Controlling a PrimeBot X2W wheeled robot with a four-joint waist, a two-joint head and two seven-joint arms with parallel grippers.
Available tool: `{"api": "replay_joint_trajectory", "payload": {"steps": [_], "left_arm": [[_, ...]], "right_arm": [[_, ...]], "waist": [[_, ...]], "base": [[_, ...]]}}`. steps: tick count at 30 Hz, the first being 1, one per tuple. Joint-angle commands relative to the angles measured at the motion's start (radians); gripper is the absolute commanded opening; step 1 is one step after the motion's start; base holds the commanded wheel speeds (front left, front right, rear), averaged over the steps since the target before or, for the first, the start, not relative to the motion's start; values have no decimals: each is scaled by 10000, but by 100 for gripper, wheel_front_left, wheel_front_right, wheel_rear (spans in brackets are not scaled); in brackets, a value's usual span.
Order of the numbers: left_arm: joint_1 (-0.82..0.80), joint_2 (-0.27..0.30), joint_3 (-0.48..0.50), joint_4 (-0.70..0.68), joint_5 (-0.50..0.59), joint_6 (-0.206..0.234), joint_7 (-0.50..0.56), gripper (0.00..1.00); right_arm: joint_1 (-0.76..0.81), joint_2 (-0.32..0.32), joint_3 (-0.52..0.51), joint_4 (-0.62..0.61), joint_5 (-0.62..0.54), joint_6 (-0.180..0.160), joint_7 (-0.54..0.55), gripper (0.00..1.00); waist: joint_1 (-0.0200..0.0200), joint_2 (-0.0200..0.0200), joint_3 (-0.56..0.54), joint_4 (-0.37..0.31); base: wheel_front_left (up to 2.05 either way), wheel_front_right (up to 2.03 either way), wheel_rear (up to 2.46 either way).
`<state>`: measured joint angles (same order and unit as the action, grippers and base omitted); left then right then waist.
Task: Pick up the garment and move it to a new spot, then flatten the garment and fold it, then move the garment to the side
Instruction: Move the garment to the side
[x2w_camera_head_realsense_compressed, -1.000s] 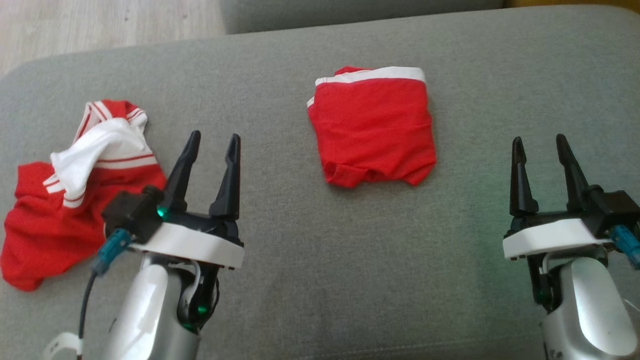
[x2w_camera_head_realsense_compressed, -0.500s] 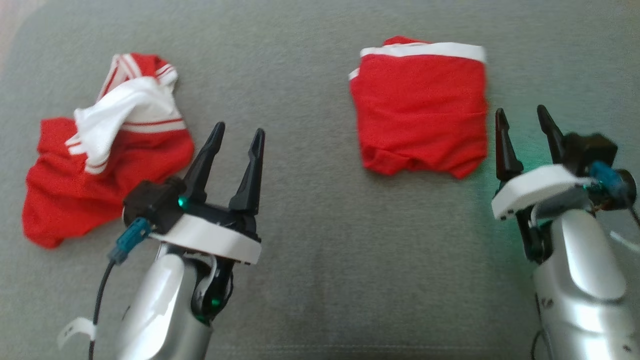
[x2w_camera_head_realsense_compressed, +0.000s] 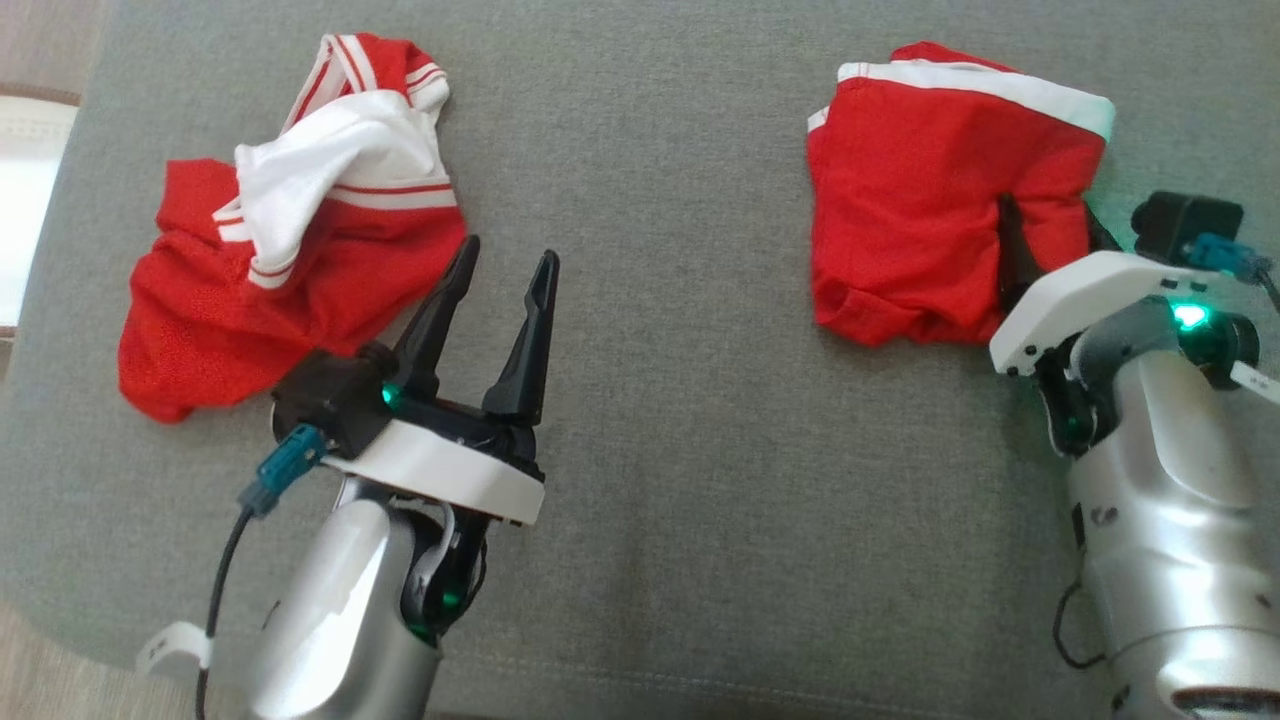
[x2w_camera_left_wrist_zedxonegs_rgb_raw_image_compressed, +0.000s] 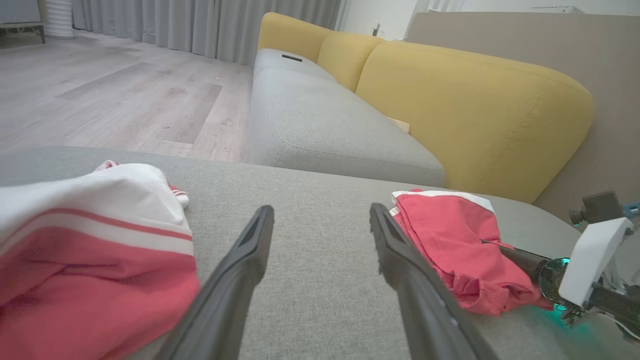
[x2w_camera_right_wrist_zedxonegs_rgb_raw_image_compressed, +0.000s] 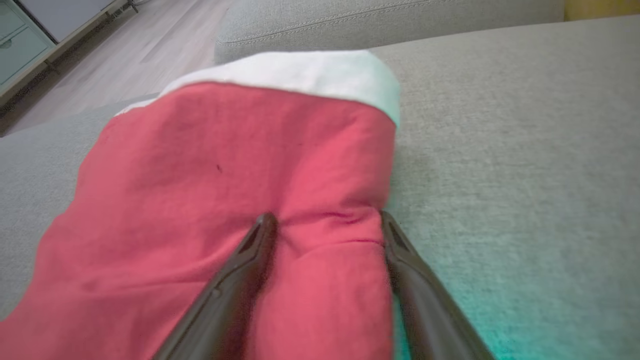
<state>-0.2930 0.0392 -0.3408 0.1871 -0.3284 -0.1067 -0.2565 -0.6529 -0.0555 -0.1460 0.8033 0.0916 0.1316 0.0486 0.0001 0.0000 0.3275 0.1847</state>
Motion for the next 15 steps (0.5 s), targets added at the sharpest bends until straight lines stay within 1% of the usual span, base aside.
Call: {"api": "replay_joint_trajectory", "payload": {"steps": [1,4,5,6,10,15], "left_arm": [[-368,110,297,-293,-85,47,-53,100],[-335,110,299,-265,-88,79,-53,100],[-314,110,299,-245,-80,81,-53,100],[-299,110,291,-227,-69,78,-53,100],[-259,110,337,-182,-15,86,-53,100],[-167,110,462,-148,88,46,-53,100]], "right_arm": [[-261,52,279,-94,25,-9,68,100],[-401,52,514,419,58,-9,102,100],[-437,52,573,559,-73,-9,51,40],[-476,40,636,670,-210,-9,-46,0],[-646,-195,1051,958,-737,-9,-537,0],[-824,-1001,1938,1031,-1353,-9,-992,0]], "waist": [[-1,0,21,28],[-1,0,-7,2],[-1,0,-38,-32],[-1,0,-71,-69],[-1,0,-270,-317],[-1,0,-486,-766]], "base": [[0,0,0],[0,0,0],[0,0,0],[0,0,0],[0,0,0],[0,0,0]]}}
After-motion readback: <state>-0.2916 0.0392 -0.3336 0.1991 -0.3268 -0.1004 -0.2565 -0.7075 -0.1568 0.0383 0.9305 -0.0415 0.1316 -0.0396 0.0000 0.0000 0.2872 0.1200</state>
